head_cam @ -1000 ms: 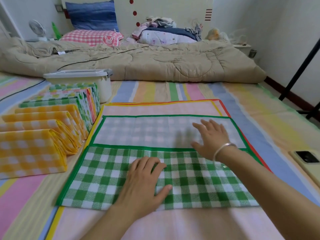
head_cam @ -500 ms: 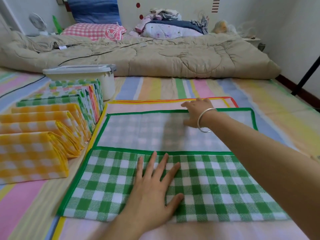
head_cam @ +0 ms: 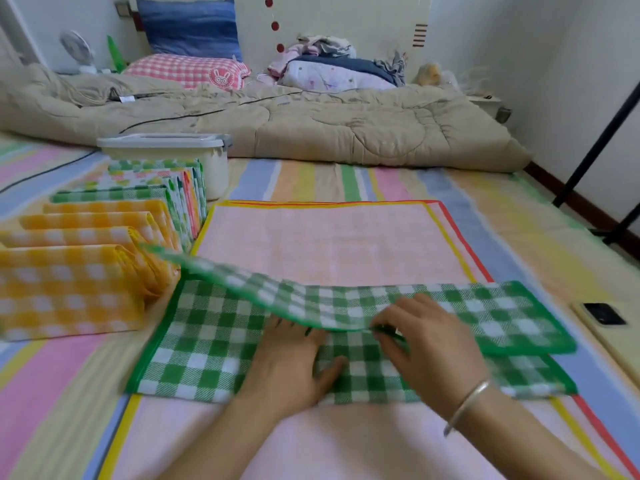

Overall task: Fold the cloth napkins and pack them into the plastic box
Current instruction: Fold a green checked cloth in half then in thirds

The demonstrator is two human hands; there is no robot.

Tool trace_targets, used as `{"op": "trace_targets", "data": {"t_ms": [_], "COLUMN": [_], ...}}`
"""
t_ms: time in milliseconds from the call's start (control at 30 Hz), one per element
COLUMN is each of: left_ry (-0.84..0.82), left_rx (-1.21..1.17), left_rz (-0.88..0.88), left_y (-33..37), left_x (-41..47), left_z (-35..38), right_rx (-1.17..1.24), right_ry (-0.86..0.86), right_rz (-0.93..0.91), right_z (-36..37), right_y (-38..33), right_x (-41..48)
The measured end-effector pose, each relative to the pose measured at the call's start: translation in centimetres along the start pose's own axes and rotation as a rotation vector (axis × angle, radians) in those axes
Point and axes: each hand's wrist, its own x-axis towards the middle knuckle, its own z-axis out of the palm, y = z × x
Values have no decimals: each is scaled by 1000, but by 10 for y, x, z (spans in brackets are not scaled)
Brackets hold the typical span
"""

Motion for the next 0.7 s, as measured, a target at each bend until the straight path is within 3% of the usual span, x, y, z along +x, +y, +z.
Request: {"op": "trace_targets", "data": {"t_ms": [100, 300, 400, 533, 700], "left_ry": [205, 282, 266, 98, 66], "left_rx": [9, -35, -1, 18, 4], "left_rz": [65, 366, 320, 203, 207], "left_y": [12, 19, 7, -13, -10], "left_x": [-14, -62, -71, -75, -79], "left_z": [-18, -45, -43, -28, -26], "right_rx": [19, 25, 10, -58, -97], "right_ry": [9, 37, -23, -88, -49], "right_rz": [12, 3, -24, -75, -139], "right_z": [19, 37, 34, 33, 37], "right_y": [0, -3, -5, -3, -3], "right_x": [-26, -53, -61, -74, -83]}}
